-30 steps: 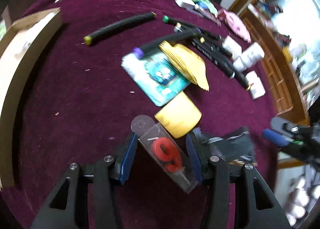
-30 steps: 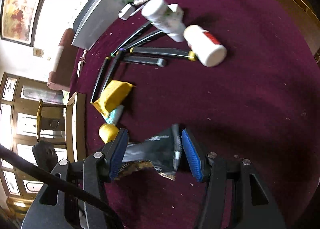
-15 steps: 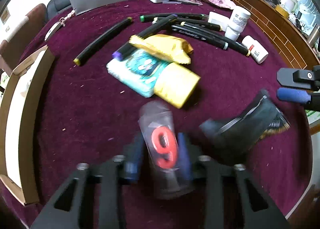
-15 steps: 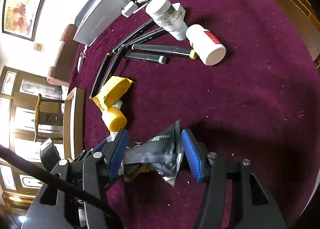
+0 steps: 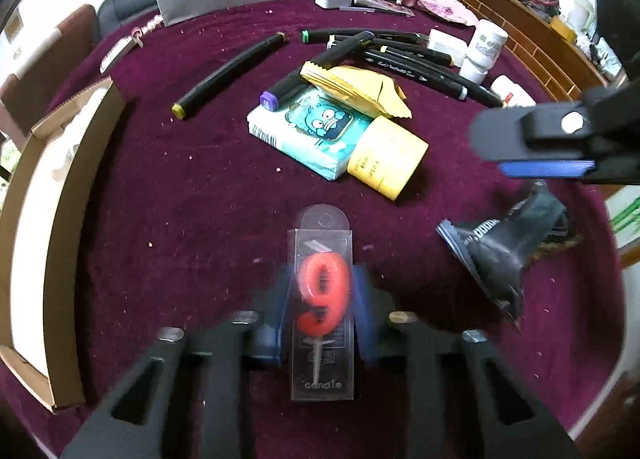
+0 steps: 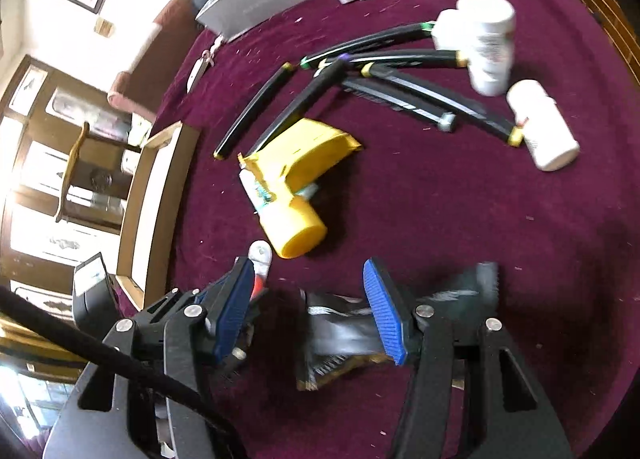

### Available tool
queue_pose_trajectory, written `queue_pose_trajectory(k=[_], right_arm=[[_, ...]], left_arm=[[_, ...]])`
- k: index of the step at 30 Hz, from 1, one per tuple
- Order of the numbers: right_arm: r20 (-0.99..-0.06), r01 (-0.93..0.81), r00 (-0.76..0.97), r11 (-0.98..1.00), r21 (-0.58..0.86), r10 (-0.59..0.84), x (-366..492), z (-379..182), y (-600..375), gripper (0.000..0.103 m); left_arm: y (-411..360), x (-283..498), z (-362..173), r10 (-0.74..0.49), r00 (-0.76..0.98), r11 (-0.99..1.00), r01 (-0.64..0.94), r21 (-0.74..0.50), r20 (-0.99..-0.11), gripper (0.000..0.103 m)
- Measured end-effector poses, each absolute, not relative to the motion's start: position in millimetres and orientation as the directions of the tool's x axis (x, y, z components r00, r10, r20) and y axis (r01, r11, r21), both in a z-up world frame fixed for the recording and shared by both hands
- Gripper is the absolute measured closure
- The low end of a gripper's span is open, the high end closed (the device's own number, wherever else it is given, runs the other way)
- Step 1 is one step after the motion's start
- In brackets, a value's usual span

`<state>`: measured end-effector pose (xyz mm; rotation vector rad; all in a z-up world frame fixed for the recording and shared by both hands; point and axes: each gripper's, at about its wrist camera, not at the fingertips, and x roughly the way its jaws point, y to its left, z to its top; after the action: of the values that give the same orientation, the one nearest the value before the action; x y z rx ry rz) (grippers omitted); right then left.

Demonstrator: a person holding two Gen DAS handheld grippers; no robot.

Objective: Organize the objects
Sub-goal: 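Grasp the red candle package with the left gripper while the right grasps the yellow tape roll, then carry the candle package and tape roll into the box and open both grippers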

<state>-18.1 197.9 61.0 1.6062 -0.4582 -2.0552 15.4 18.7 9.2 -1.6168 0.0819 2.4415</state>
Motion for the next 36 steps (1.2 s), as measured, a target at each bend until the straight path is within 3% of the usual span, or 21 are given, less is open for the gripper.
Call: queue_pose_trajectory(k=[10,17,24,25,26,36], right_arm=[[-0.817,0.077,-0.145,-0.830,0.553,-0.558,-20.8,40.4,169.0,0.047],[-0.812,-0.124,-0.170,-0.806,0.580,-0.558,-30.2,33.0,165.5,0.047],[-0.862,-0.251,-0.217,-0.827,0.503,-0.458,-36.1,31.2,159.5,0.048],[-0.867,-0.255,-0.219,-0.832,0.493,-0.447,-36.5,30.7,158.2,0.050],[-0.874,-0.259,-0.218,-0.838,0.481,-0.435,-36.2,30.1,157.1,0.062],[-0.831,-0.281,-0.231,-0.783,0.554,-0.505,-12.6,38.1,165.3,0.072]], left_arm=[[-46.1,28.6,43.4,0.279,-0.410,-0.960,-0.088,-0.267,-0.869,0.080],[-62.7,31.8,54.2,0.307,-0.424,-0.951,-0.111,-0.288,-0.852,0.080],[-82.5,33.8,55.6,0.337,-0.417,-0.941,-0.135,-0.309,-0.844,0.080],[-86.0,33.7,55.9,0.340,-0.417,-0.940,-0.136,-0.312,-0.843,0.080],[-90.1,33.5,56.4,0.343,-0.417,-0.939,-0.137,-0.315,-0.842,0.080],[-143.7,28.4,62.4,0.366,-0.438,-0.929,-0.116,-0.352,-0.821,0.080]])
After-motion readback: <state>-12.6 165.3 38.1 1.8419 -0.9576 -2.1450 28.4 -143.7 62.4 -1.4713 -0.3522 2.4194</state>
